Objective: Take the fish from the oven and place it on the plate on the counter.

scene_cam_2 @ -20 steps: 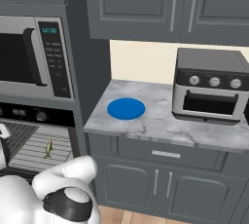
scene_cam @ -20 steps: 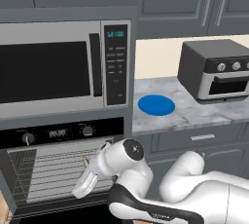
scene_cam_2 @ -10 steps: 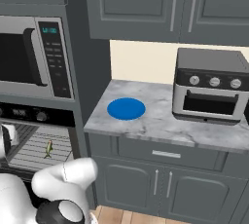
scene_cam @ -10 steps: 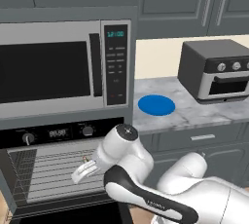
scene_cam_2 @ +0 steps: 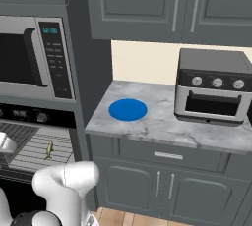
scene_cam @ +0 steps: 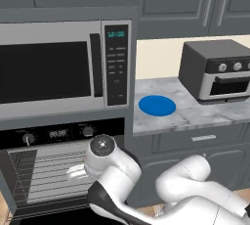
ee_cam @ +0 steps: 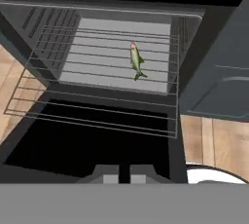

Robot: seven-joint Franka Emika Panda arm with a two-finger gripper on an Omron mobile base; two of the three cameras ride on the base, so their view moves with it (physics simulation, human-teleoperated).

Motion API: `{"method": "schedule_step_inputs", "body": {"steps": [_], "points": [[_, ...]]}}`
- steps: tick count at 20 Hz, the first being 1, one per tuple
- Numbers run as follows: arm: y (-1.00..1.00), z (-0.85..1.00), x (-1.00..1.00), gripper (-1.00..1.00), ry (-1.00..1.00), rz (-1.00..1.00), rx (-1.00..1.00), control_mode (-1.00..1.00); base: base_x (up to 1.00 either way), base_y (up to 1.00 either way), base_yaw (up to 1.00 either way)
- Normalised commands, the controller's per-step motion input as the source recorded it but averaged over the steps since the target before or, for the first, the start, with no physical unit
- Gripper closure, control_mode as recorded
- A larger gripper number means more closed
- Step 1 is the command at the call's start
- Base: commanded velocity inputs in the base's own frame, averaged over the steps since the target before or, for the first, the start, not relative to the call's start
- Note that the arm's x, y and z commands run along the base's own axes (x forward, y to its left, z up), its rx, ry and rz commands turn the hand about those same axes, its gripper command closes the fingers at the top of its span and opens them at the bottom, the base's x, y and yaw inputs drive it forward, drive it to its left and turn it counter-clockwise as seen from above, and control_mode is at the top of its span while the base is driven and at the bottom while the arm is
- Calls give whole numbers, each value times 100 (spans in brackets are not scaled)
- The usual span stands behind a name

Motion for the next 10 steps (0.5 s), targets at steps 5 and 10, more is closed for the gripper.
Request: {"method": "schedule_step_inputs", "body": {"steps": [5, 10], "points": [[-18, 0, 15, -100, 3, -25, -3, -100, 0, 0, 0], [-24, -1, 27, -100, 5, -2, -1, -100, 0, 0, 0]]}}
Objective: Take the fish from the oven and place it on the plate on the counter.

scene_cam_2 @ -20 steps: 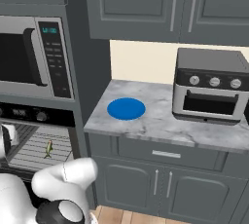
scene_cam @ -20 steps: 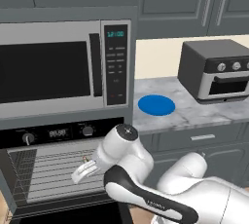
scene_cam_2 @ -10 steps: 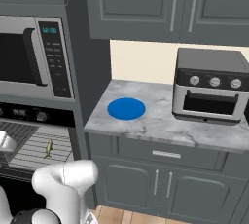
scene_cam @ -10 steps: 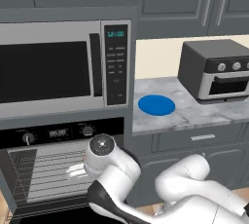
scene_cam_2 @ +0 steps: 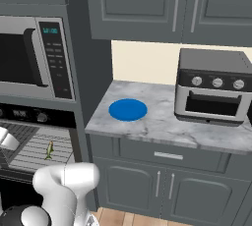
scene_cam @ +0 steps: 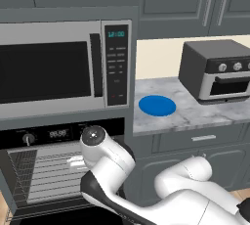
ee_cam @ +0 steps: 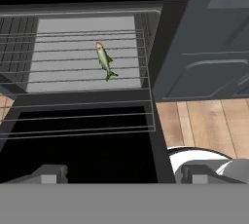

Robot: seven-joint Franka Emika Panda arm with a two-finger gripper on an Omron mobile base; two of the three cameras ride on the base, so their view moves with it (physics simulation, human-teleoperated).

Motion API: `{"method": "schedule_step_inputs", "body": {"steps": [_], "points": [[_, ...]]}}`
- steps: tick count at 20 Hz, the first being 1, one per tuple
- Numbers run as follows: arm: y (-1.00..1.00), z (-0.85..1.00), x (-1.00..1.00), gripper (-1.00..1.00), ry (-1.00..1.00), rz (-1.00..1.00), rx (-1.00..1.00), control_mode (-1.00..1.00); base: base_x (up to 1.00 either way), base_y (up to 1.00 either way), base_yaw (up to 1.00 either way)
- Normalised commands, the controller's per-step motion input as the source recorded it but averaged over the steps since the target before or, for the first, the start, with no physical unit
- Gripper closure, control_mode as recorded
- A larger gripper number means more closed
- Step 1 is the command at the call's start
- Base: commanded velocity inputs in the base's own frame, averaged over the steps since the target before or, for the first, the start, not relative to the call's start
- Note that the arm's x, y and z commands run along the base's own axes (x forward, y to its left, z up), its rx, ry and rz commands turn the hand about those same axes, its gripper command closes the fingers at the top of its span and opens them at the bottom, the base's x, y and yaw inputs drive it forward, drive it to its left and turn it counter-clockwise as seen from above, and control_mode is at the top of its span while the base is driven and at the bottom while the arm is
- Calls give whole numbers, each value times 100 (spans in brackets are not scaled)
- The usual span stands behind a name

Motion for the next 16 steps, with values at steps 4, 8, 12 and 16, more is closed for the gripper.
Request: {"method": "schedule_step_inputs", "body": {"steps": [4, 8, 12, 16], "points": [[-26, -1, 15, -100, 0, 0, -3, -100, 0, 0, 0], [-20, -15, 21, -100, -1, 0, -5, -100, 0, 0, 0], [-15, -22, 18, -100, -2, 2, 0, -100, 0, 0, 0], [-1, -21, 49, -100, -2, 9, 0, -100, 0, 0, 0]]}}
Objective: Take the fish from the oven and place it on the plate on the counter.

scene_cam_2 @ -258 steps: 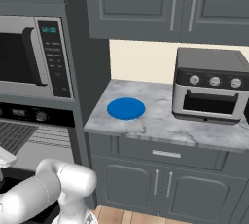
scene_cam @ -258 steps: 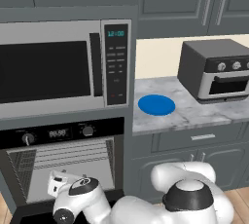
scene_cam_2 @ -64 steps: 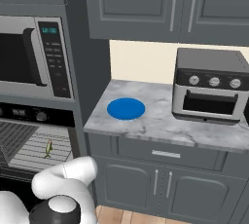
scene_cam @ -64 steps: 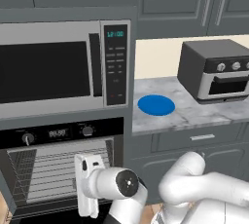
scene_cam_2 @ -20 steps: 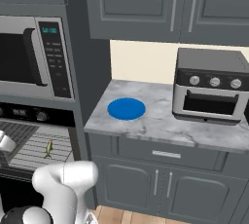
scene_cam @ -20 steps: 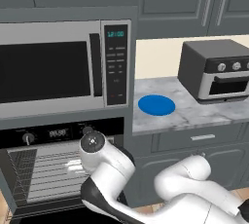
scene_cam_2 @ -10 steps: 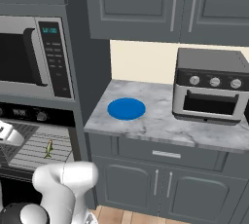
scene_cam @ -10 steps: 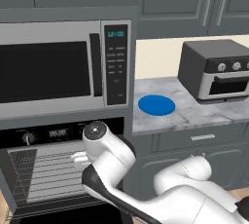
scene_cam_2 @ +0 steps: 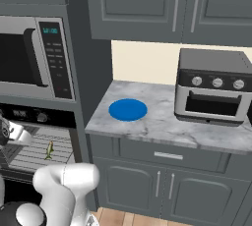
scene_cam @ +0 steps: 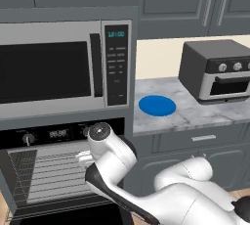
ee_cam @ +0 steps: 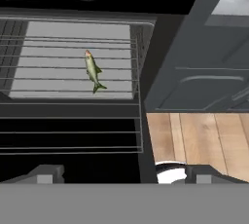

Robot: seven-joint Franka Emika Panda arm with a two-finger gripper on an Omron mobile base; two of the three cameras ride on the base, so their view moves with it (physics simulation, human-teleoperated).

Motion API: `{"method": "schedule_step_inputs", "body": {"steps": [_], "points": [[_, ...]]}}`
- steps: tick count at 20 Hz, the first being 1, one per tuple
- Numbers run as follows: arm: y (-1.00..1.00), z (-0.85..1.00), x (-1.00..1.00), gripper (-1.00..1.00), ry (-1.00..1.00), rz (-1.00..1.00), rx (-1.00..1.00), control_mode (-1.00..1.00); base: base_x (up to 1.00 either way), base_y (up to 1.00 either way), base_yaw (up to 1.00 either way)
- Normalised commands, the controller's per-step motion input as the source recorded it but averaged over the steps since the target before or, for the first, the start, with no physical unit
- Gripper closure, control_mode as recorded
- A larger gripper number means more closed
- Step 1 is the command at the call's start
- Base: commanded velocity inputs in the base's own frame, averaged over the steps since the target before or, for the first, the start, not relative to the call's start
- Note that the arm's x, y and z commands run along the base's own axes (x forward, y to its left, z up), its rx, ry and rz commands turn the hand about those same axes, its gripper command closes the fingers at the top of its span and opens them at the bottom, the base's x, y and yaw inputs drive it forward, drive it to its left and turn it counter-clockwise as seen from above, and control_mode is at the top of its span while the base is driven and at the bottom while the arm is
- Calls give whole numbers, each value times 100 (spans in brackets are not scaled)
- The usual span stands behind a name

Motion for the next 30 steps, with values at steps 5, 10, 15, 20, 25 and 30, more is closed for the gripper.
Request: {"method": "schedule_step_inputs", "body": {"steps": [5, 10, 15, 20, 25, 30], "points": [[-1, -38, 45, -100, -12, 11, 0, -100, 0, 0, 0], [0, -52, 46, -100, -3, 5, 0, -100, 0, 0, 0], [4, -38, 61, -100, 1, 0, 0, -100, 0, 0, 0], [12, -26, 40, -100, 1, 0, 0, -100, 0, 0, 0], [39, -18, 26, -100, 6, 0, 0, -100, 0, 0, 0], [27, -8, 10, -100, 3, 0, 0, -100, 0, 0, 0]]}}
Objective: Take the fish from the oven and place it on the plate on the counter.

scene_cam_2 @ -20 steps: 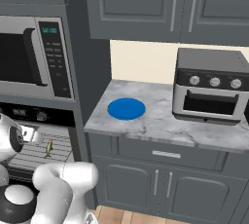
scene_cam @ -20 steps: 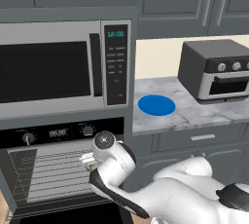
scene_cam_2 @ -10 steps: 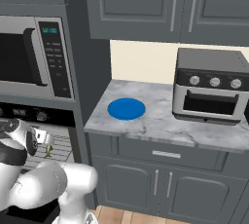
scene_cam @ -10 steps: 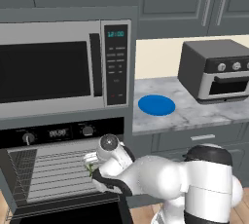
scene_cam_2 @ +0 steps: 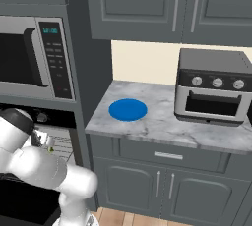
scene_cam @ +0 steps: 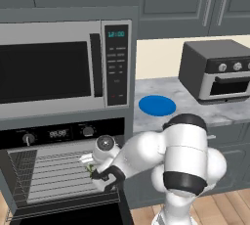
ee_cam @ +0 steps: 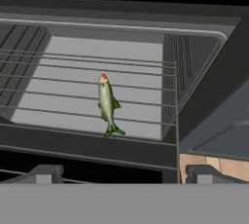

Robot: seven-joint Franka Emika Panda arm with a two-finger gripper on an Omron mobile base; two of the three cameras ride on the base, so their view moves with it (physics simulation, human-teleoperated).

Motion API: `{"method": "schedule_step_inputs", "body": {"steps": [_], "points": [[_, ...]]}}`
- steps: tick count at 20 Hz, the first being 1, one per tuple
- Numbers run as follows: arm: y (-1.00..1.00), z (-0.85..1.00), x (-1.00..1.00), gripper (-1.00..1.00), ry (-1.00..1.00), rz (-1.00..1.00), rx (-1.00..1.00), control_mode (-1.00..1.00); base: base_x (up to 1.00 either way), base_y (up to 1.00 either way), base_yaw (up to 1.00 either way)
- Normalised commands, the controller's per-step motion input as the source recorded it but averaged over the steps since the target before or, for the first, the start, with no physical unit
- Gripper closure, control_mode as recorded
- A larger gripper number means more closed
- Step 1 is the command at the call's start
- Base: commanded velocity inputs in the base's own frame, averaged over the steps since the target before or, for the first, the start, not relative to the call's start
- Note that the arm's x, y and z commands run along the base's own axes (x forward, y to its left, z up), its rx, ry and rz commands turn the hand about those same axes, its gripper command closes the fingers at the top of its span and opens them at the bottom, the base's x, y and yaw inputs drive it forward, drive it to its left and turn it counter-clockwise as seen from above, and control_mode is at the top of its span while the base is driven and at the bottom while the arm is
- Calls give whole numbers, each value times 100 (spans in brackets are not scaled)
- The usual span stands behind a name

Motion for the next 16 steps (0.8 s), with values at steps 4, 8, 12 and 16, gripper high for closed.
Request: {"method": "schedule_step_inputs", "body": {"steps": [4, 8, 12, 16], "points": [[27, -25, 23, -100, 1, 0, 0, -100, 0, 0, 0], [37, -25, 18, -100, 0, 0, -1, -100, 0, 0, 0], [33, -30, 11, -100, 0, 0, -2, -100, 0, 0, 0], [11, -26, 0, -100, 0, 0, -2, -100, 0, 0, 0]]}}
